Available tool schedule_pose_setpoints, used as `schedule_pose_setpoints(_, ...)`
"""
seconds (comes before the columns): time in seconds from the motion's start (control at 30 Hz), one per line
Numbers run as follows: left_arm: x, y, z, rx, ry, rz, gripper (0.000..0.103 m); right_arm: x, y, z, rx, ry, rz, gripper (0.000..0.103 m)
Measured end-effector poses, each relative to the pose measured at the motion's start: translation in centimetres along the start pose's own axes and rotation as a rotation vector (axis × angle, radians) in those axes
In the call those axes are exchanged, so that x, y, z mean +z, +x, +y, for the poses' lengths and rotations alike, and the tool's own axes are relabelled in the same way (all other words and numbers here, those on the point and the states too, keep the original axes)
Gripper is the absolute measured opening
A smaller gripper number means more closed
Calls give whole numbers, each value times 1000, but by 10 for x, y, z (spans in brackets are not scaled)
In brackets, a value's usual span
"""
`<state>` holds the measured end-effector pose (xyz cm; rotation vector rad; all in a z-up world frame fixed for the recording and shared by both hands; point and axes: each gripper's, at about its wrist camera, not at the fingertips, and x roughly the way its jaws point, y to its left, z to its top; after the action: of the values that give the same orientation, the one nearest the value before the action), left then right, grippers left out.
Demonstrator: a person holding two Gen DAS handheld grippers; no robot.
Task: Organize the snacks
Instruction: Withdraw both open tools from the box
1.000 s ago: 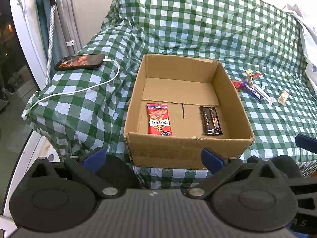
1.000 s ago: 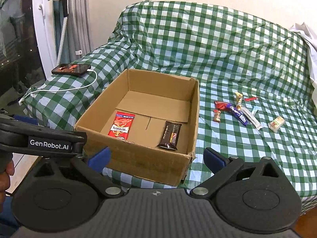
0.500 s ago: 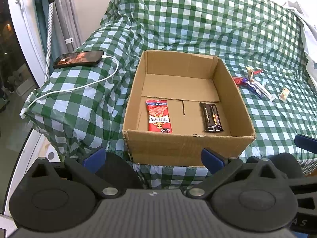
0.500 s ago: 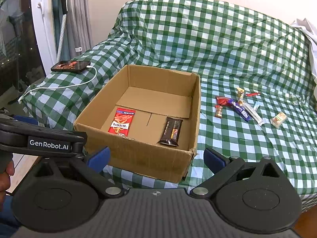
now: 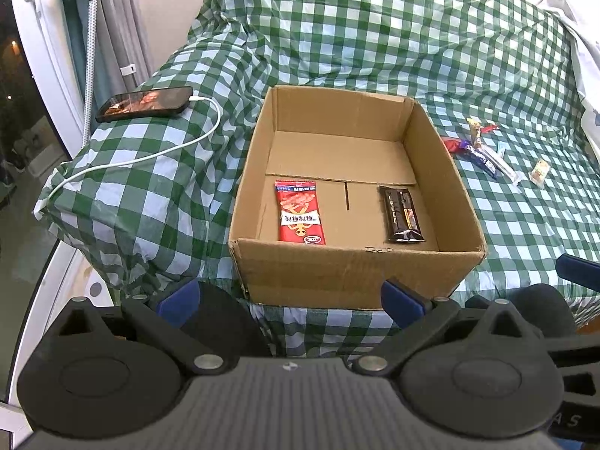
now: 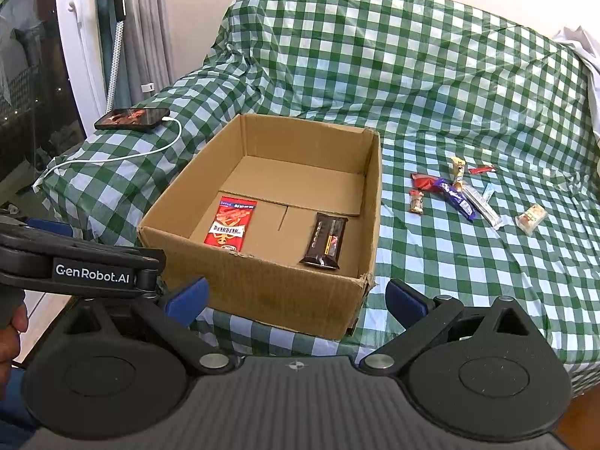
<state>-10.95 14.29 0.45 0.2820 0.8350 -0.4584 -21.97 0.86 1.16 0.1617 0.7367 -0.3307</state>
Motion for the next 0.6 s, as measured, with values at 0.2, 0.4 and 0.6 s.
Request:
schedule_pose_setpoints(0.2, 0, 5, -1, 6, 6, 18, 103, -1, 5, -2, 11, 9, 18, 100)
schedule_pose_setpoints(0.4, 2, 13, -4, 18, 18, 36, 103, -3, 12, -8, 27, 28, 36, 100)
schedule_pose_setpoints(0.6, 8, 22, -14, 44, 46, 55, 103, -6, 21, -19, 37, 72, 52, 100)
